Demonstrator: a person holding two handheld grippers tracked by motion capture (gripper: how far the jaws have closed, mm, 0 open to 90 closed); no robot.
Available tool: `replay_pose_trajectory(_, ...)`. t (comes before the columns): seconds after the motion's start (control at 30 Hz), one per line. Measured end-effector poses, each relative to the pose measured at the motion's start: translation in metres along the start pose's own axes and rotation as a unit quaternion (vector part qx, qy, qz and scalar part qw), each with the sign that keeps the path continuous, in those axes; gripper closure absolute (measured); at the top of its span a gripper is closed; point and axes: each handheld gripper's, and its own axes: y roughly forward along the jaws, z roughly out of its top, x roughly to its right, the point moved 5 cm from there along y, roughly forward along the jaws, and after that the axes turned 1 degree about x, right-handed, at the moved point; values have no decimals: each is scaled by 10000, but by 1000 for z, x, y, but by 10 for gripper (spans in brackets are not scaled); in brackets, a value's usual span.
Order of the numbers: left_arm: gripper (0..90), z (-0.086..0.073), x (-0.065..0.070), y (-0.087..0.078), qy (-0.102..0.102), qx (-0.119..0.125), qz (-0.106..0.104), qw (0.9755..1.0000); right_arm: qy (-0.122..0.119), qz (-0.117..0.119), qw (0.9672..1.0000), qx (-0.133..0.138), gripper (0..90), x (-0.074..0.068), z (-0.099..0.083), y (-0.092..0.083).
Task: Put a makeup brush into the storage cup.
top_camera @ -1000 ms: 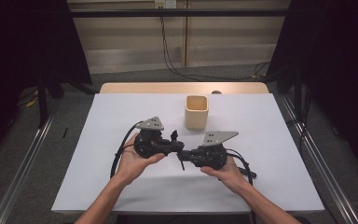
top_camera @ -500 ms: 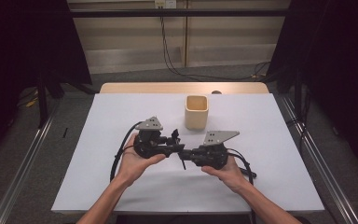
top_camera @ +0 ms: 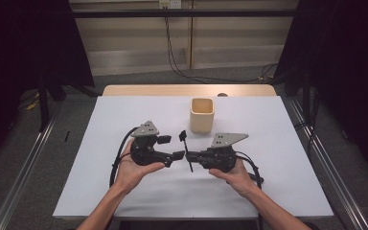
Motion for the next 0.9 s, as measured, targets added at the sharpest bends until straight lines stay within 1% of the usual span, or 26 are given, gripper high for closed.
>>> replay_pose_trajectory(0.03,99,-1,0,-1,-17,-1,49,10000,9,-11,10000,5,864,1,0,-1)
replay_pose_trajectory(0.1,79,-3,-2,-3,-45,49,14,10000,12,-37,10000,25,864,1,1,-2)
replay_pose_trajectory(0.13,63,-4,-3,-4,-54,59,59,10000,19,-48,10000,35,864,2,1,-3)
replay_pose_trajectory(0.17,46,-6,-4,-6,-27,66,110,9999,21,-57,10000,38,864,2,1,-4)
replay_pose_trajectory(0.23,27,-10,-5,-10,150,80,46,9998,18,-89,9999,46,864,3,1,-6)
replay_pose_trajectory(0.27,27,-12,-6,-12,152,126,49,9998,28,-97,9999,53,864,3,1,-7)
replay_pose_trajectory(0.43,26,-21,-14,-21,22,169,251,9995,38,-149,9998,96,864,5,2,-10)
replay_pose_trajectory(0.47,26,-22,-15,-22,-37,204,301,9993,37,-155,9998,106,864,5,2,-11)
replay_pose_trajectory(0.5,26,-23,-17,-24,-52,229,374,9990,40,-150,9998,109,864,5,2,-11)
replay_pose_trajectory(0.53,26,-24,-18,-25,-34,248,442,9987,46,-153,9998,104,864,5,2,-11)
replay_pose_trajectory(0.63,26,-27,-16,-31,44,350,541,9979,52,-168,9998,89,864,6,2,-12)
replay_pose_trajectory(0.73,27,-32,-15,-36,70,409,565,9975,43,-198,9997,106,864,7,3,-13)
replay_pose_trajectory(0.8,27,-34,-16,-39,64,416,658,9969,68,-231,9996,139,864,8,4,-14)
replay_pose_trajectory(0.9,27,-38,-20,-45,-47,501,785,9956,74,-284,9994,162,864,10,5,-17)
